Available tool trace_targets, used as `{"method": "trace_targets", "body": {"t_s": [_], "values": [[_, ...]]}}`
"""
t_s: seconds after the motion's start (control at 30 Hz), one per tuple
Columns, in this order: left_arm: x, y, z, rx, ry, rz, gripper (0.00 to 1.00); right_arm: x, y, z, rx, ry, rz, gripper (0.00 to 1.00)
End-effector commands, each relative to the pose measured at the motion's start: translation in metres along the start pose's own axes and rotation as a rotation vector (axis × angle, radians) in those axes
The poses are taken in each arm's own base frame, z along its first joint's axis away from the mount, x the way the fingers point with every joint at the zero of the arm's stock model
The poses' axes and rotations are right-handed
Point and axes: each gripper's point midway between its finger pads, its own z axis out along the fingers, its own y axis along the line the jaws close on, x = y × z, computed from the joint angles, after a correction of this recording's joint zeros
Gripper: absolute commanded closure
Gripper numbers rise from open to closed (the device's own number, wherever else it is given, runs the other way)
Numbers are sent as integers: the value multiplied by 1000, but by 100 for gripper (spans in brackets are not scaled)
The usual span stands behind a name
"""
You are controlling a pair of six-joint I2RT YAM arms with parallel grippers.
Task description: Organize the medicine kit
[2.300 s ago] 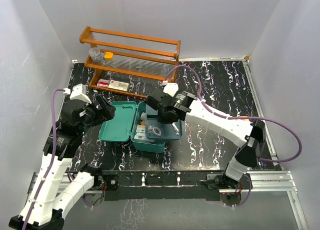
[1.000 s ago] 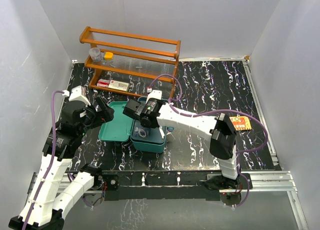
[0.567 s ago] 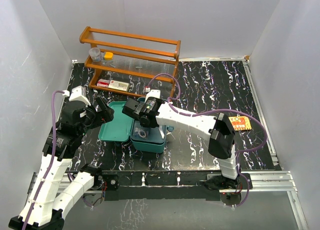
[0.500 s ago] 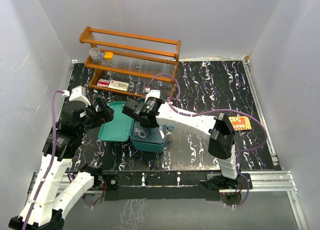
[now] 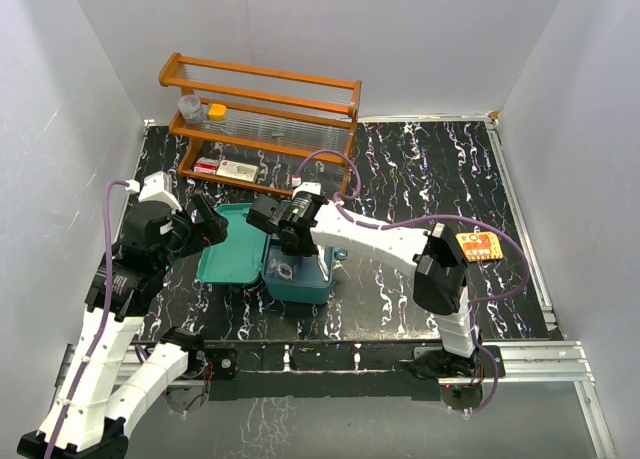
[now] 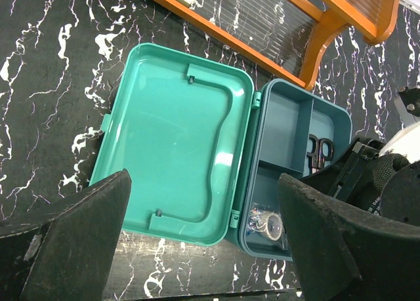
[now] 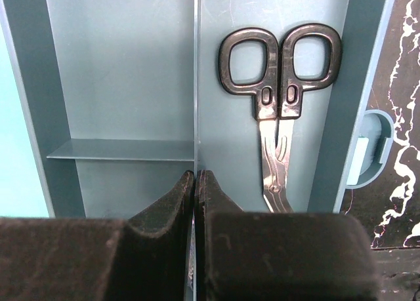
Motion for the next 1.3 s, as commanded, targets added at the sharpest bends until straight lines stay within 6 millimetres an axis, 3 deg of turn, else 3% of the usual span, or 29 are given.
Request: {"method": "trace_targets", "body": {"t_s": [0.0, 0.3, 0.47, 0.7, 0.9, 0.93, 1.07, 1.27], "values": [[3, 1, -1, 2, 5, 11, 8, -14, 4, -4, -45, -16, 21, 100], [5, 1, 2, 0, 13, 14, 7, -17, 5, 0, -67, -13, 7, 100], [6, -2, 4, 9, 29, 14, 7, -24, 9, -6, -91, -36, 23, 83], [9, -2, 9, 1, 47, 15, 7, -37, 6, -25, -149, -74, 63, 72], [15, 9, 22, -64, 74, 33, 7, -49, 1, -45, -236, -133, 50, 51], [17, 13, 25, -85, 81, 36, 7, -56, -1, -57, -271, -160, 64, 49], [21, 24, 39, -150, 95, 59, 8, -68, -12, -74, -360, -224, 87, 48], [23, 44, 64, -272, 87, 69, 8, -79, -43, -80, -443, -283, 126, 48]]}}
